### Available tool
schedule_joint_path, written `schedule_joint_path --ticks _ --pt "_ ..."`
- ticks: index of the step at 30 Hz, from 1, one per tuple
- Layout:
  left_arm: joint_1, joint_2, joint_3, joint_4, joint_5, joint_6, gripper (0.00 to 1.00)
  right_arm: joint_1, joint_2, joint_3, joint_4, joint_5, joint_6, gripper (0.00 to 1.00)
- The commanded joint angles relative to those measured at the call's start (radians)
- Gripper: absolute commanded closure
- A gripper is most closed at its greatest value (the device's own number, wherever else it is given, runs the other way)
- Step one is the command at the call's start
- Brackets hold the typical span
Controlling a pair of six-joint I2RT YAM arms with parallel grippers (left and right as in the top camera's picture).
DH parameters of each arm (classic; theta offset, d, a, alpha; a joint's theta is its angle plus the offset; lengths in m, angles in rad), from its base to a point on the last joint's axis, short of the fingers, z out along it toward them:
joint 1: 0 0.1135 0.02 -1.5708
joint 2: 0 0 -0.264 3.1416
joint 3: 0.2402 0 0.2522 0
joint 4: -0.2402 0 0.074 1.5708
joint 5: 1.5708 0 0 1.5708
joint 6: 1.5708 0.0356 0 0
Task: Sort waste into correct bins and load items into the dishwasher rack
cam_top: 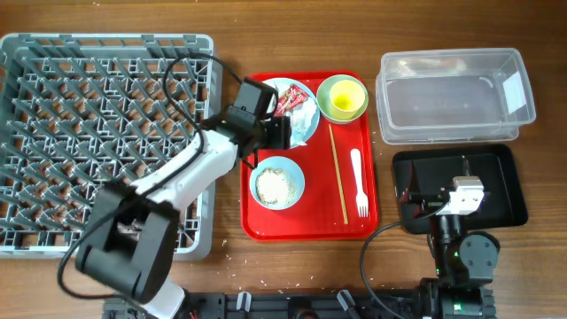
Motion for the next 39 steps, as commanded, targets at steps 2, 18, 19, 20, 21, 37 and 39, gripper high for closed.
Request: schedule_joint_path --ticks 2,18,19,20,21,37,39 --pt "0.0 0.06 0.014 0.012 -0.093 -0.044 0.34 0.004 0.0 -0.001 0.002 -0.012 0.009 0.0" --pt "-0.11 0.085 0.014 0.032 -0.231 -0.17 0.52 0.004 0.0 -0.001 0.002 -0.012 0.008 0.0" --pt "-0.11 0.091 0.014 0.032 -0.256 -0.198 0.52 0.004 0.0 -0.001 0.002 -0.012 0.008 0.0" --pt "-0.11 0.103 0.014 0.034 -0.266 -0.202 0.53 0.004 0.0 -0.001 0.002 -0.012 0.009 0.0" --pt "-0.11 0.115 0.014 0.039 -0.265 -0.202 0.53 0.004 0.0 -0.001 0.002 -0.012 0.008 0.0" --pt "-0.11 -0.096 0.014 -0.137 -0.053 -0.201 0.96 0.004 0.0 -0.001 0.002 -0.012 0.008 0.0" --pt "-0.11 -0.143 0.014 -0.174 -0.006 -0.201 0.96 0.004 0.0 -0.001 0.002 -0.012 0.008 0.0"
